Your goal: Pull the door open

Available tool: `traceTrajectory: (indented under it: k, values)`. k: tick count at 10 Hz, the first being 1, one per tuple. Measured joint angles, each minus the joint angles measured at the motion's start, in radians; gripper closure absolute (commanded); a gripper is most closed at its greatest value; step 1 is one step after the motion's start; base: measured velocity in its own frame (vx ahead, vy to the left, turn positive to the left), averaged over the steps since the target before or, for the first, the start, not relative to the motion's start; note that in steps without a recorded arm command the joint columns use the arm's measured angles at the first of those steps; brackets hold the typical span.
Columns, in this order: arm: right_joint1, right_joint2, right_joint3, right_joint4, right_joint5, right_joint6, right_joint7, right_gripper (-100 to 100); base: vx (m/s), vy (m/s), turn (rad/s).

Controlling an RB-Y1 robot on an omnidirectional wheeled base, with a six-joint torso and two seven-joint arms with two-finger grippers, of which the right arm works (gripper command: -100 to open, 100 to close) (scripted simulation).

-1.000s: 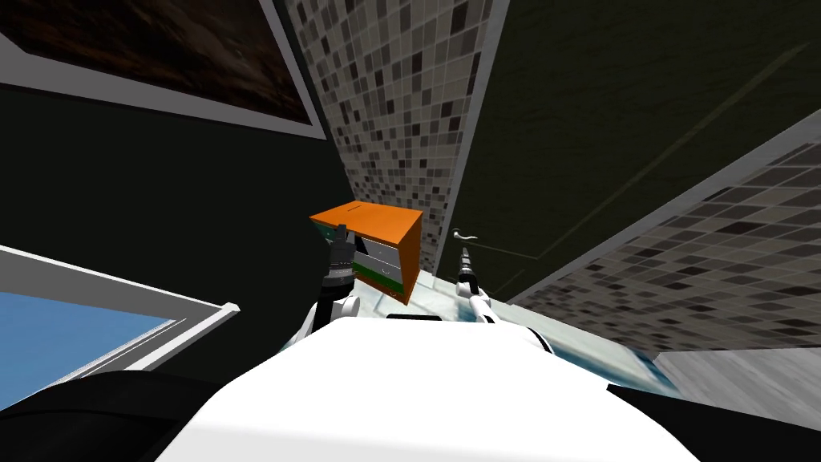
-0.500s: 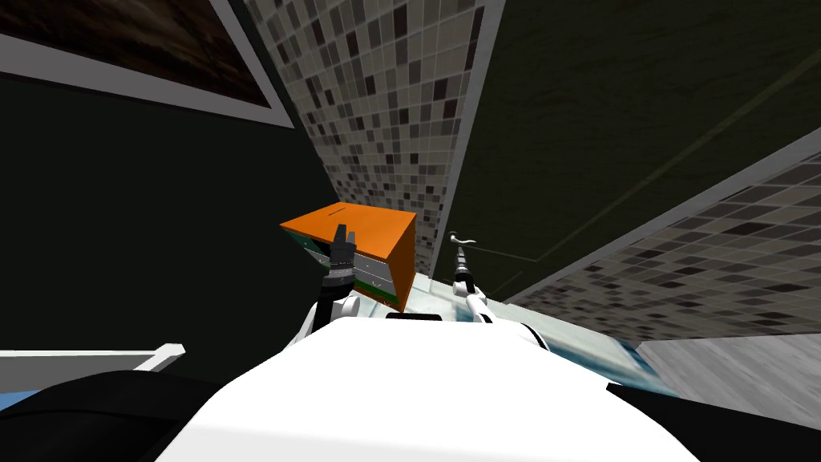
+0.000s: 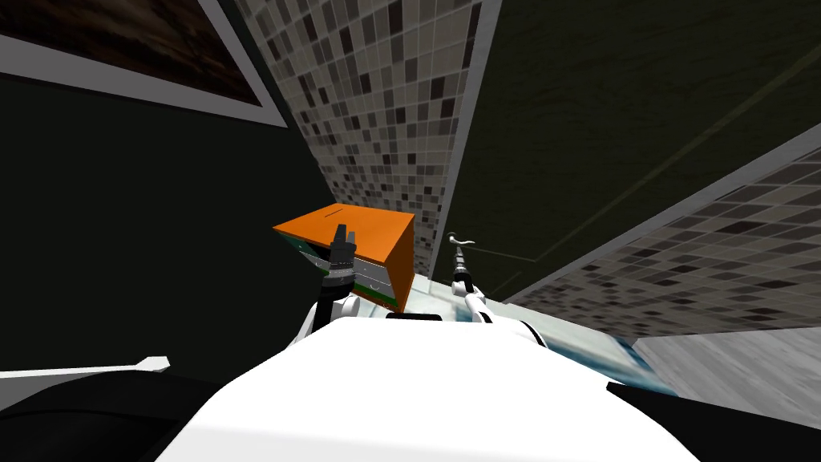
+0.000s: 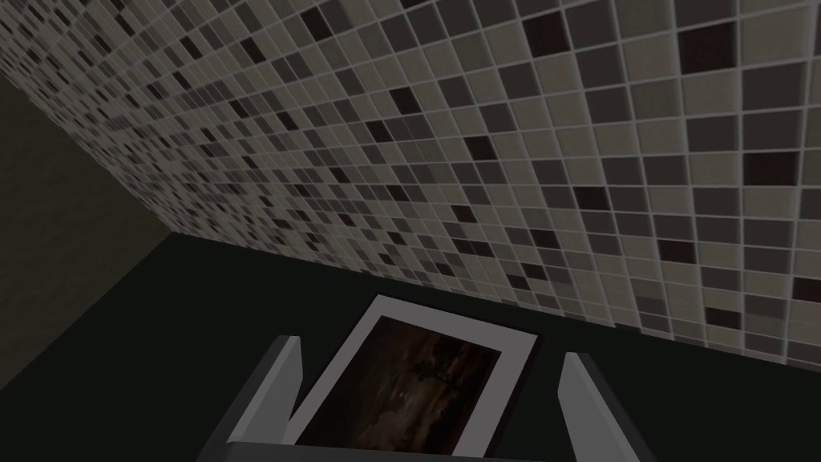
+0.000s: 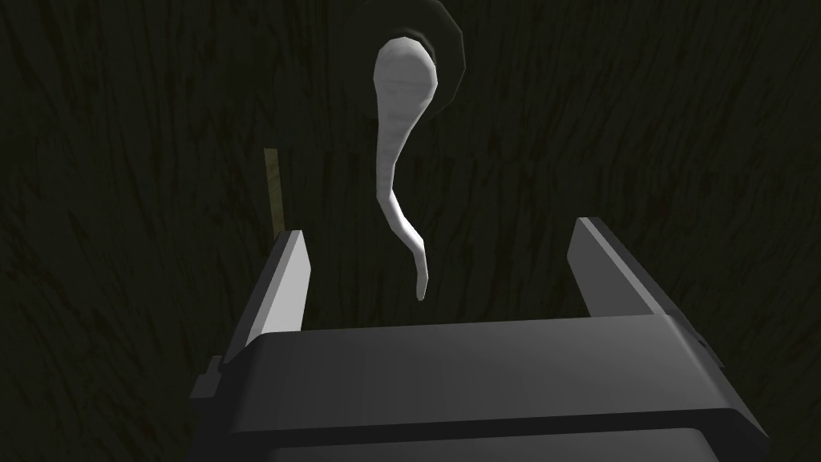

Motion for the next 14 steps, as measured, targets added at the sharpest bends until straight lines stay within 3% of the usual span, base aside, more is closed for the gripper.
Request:
traceTrajectory:
  k: [6,7,8,9,11,14]
  values:
    - [-0.001,0.0,0.0,0.002,0.0,-0.001,0.0,-100,-0.018,0.003,0.026]
    - [0.0,-0.008,-0.003,0.007,-0.002,-0.003,-0.003,-100,-0.166,0.0,0.188]
    - [0.015,-0.01,-0.006,-0.019,-0.004,0.008,-0.005,-100,-0.179,-0.02,0.169]
    - [0.008,-0.016,-0.011,-0.001,-0.007,0.003,-0.006,-100,-0.156,-0.034,0.219]
    - [0.026,-0.033,-0.021,-0.013,-0.014,0.004,-0.015,-100,-0.087,0.011,0.168]
    - [0.026,-0.058,-0.039,0.018,-0.026,-0.014,-0.023,-100,-0.021,0.016,0.227]
